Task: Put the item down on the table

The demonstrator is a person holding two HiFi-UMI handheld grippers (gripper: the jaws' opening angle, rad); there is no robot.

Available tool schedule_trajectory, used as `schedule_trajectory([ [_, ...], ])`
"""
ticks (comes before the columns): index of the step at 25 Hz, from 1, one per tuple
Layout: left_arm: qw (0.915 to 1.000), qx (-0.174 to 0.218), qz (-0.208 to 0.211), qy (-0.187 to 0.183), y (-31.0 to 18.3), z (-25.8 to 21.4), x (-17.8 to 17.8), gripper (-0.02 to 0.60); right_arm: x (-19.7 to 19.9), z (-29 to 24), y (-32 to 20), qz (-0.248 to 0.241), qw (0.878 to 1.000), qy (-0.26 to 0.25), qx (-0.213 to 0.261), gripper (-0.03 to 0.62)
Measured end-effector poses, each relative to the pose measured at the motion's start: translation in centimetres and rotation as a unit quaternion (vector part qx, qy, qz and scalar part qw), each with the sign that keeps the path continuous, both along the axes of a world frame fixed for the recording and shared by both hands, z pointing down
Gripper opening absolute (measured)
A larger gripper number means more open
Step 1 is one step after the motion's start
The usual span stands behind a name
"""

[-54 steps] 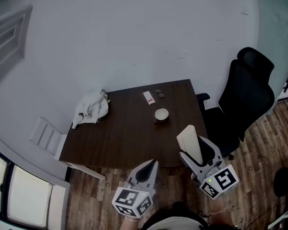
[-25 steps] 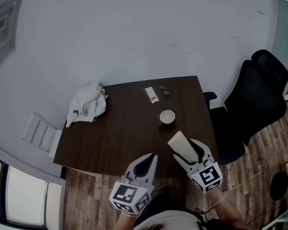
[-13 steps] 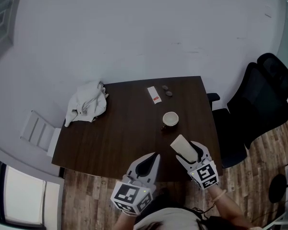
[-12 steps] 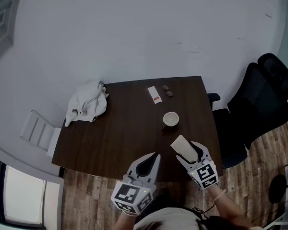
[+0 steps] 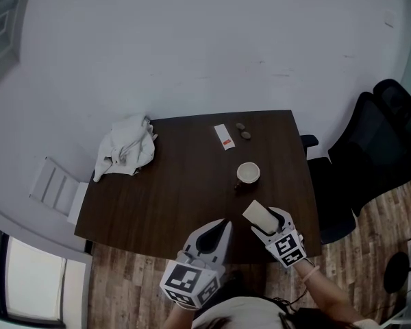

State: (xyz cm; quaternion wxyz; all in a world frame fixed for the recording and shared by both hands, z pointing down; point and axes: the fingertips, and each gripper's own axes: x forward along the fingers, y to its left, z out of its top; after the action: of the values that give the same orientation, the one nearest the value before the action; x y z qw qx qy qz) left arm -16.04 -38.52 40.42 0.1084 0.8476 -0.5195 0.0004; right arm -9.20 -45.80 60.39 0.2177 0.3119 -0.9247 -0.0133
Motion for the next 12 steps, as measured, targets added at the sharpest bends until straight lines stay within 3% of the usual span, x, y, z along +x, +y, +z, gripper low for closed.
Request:
schedule_trajectory([
  [12,0.9999,-0.011,-0.007,0.004,0.1,0.4,-0.8,0.018,-1.5,6.8,-1.0,-0.041,0.995,0.081,-0.035,0.307],
])
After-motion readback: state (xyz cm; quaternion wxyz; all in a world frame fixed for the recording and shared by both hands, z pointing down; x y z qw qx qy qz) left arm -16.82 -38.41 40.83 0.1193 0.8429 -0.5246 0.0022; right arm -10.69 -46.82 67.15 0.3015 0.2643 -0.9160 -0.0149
